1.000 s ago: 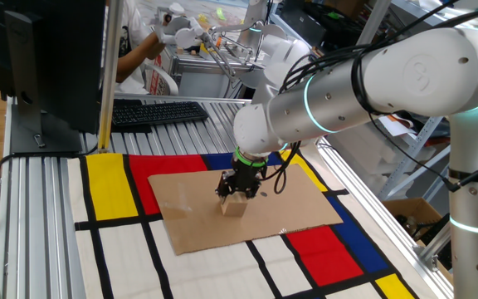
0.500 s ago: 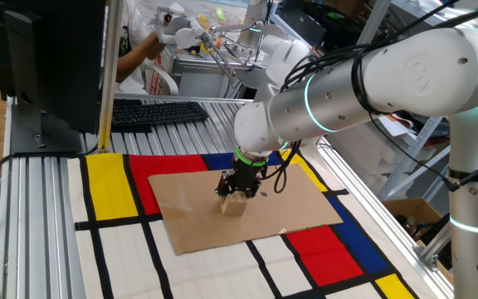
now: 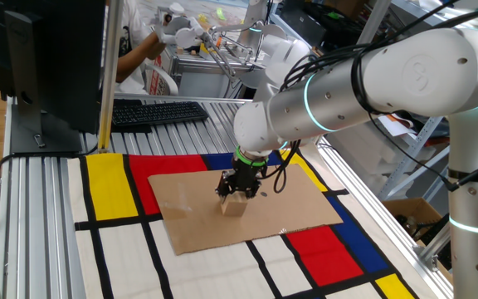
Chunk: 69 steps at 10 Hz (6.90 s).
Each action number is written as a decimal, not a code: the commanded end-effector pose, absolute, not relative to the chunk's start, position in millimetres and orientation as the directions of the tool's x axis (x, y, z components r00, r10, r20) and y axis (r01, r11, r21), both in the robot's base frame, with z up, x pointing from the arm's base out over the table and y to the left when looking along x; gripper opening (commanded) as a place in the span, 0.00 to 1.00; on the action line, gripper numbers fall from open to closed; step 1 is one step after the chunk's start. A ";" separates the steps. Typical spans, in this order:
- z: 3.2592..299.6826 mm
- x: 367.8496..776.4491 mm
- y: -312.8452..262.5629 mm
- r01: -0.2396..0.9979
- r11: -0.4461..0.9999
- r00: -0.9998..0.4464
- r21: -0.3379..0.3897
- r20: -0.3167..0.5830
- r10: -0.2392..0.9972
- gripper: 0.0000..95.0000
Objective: Hold a small block with the gripper and sweep it from left to right on the table
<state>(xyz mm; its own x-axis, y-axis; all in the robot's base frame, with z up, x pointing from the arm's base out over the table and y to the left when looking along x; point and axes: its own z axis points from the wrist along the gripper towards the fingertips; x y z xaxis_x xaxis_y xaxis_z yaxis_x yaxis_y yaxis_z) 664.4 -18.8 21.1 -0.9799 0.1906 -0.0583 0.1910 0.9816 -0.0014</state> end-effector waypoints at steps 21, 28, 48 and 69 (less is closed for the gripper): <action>21.0 666.2 -19.0 0.064 0.998 -0.997 -0.025 -0.050 0.062 0.00; 19.4 666.9 -18.3 0.067 0.998 -0.997 -0.017 -0.044 0.066 0.00; 23.5 664.5 -18.7 0.069 0.998 -0.997 0.014 -0.043 0.069 0.00; 22.9 664.7 -18.2 0.078 0.997 -0.996 0.001 -0.043 0.078 0.00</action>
<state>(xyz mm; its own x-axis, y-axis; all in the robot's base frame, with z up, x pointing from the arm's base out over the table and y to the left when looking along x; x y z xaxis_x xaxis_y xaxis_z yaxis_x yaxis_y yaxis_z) 664.4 -17.8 22.8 -0.9961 0.0774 -0.0429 0.0774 0.9970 0.0020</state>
